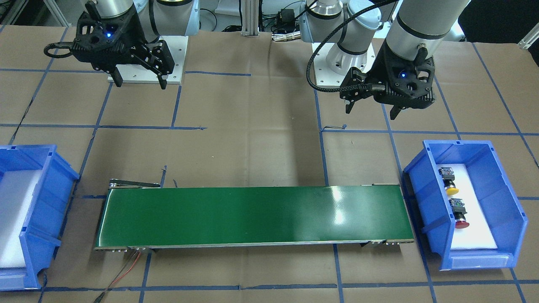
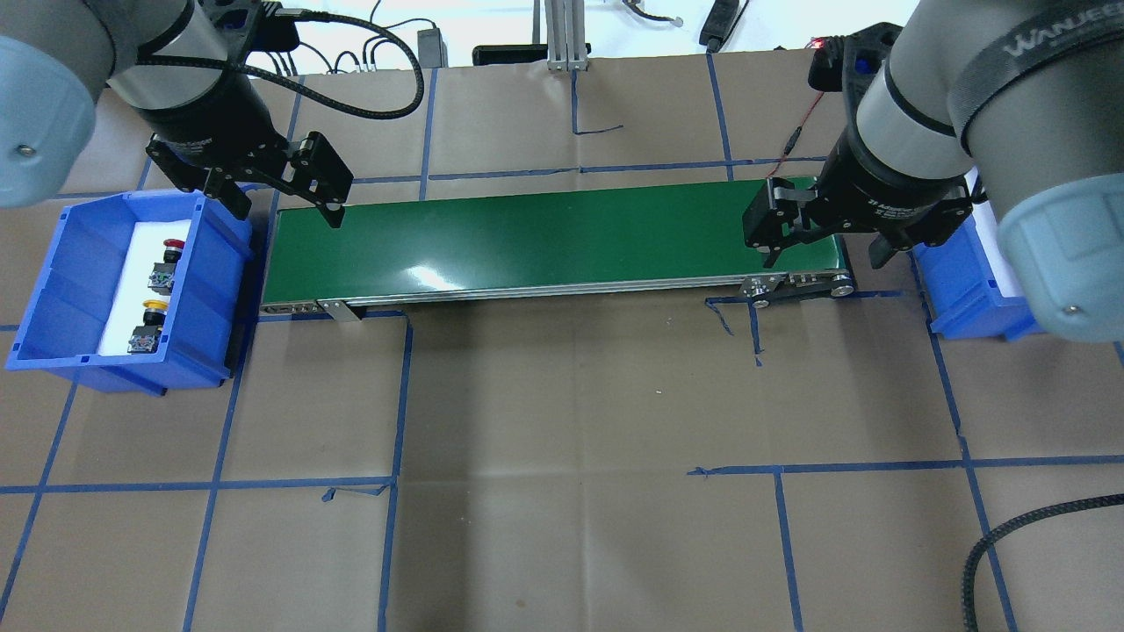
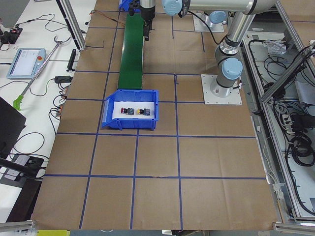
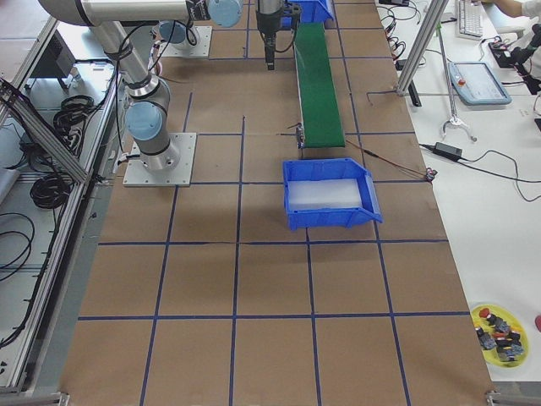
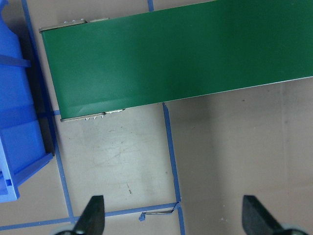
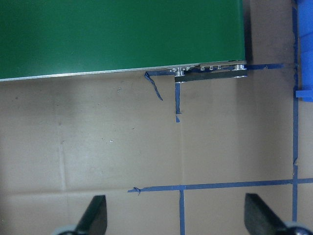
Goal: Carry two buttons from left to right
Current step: 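Move the left gripper from above the conveyor toward the blue bin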
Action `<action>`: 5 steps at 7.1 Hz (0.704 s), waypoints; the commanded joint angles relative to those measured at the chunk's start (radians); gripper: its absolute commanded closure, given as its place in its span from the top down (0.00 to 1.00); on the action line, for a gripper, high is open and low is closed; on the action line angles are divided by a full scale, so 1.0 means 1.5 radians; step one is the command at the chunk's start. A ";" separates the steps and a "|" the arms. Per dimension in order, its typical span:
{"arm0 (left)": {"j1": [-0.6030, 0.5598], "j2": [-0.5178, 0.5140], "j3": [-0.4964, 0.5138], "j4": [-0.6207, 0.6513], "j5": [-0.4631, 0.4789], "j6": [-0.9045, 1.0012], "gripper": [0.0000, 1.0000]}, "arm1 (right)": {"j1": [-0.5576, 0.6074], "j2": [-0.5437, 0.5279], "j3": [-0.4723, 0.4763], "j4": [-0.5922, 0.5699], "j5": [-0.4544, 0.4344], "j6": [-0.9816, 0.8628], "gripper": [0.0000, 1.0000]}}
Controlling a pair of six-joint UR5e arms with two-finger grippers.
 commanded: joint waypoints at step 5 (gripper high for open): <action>0.000 0.000 0.000 0.000 0.000 0.000 1.00 | 0.001 -0.008 0.000 0.008 0.005 -0.001 1.00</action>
